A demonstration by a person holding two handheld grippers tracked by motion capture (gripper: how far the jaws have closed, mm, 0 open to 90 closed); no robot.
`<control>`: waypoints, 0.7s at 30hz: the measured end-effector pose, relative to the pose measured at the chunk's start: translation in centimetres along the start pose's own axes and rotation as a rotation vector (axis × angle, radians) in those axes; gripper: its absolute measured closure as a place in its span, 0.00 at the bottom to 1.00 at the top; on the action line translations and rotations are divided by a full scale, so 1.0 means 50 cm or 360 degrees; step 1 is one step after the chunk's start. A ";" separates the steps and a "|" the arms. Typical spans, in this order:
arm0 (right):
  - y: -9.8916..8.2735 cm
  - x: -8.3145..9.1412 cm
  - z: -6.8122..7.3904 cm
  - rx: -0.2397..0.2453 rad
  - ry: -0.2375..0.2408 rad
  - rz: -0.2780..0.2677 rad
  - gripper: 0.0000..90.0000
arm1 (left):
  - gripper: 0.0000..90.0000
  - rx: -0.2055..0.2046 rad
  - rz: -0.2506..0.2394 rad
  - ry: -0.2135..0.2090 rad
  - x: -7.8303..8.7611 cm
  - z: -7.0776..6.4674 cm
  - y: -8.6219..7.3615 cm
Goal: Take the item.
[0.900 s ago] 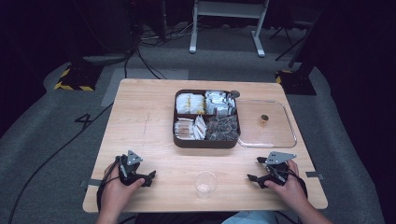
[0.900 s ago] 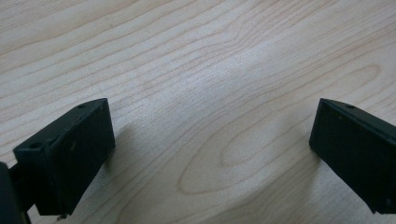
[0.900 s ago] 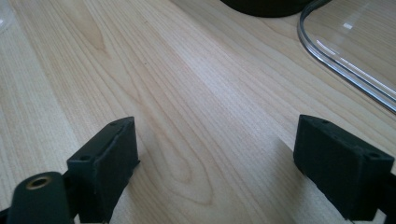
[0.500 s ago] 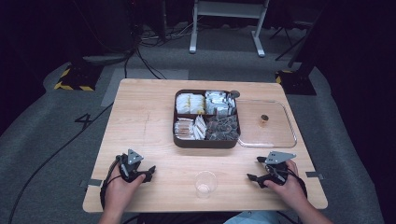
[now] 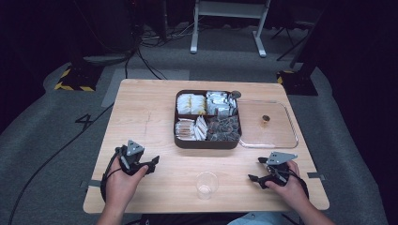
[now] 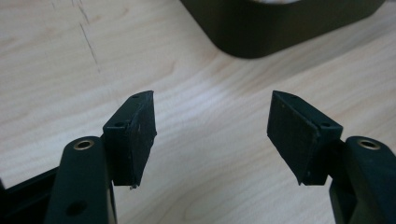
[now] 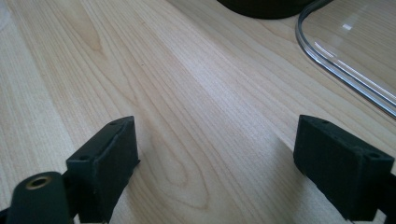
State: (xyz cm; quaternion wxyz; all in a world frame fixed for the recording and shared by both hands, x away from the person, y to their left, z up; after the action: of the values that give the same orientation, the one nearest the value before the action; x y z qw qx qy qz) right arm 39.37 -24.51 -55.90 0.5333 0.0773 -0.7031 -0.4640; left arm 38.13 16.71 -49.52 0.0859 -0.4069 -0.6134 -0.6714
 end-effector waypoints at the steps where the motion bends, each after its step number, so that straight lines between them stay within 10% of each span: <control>1: 0.000 0.000 0.000 0.0000 0.0000 0.0000 0.15 | 0.37 0.0023 -0.0015 -0.0012 0.000 -0.004 0.009; 21: 0.003 -0.003 -0.001 0.0006 0.0001 0.0002 0.15 | 0.41 -0.0009 -0.0116 0.0037 -0.003 -0.032 0.161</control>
State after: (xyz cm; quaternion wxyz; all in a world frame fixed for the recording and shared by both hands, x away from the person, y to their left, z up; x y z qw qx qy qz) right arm 39.52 -24.38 -55.91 0.5336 0.0780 -0.7040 -0.4622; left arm 42.49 13.35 -43.42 0.0672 -0.3768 -0.6248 -0.6805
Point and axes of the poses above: each handheld gripper's, and its own axes: x roughly backward along the jaws, y roughly out of its top, z roughly to its left, the point moved 8 cm from there along -x, roughly forward along the jaws
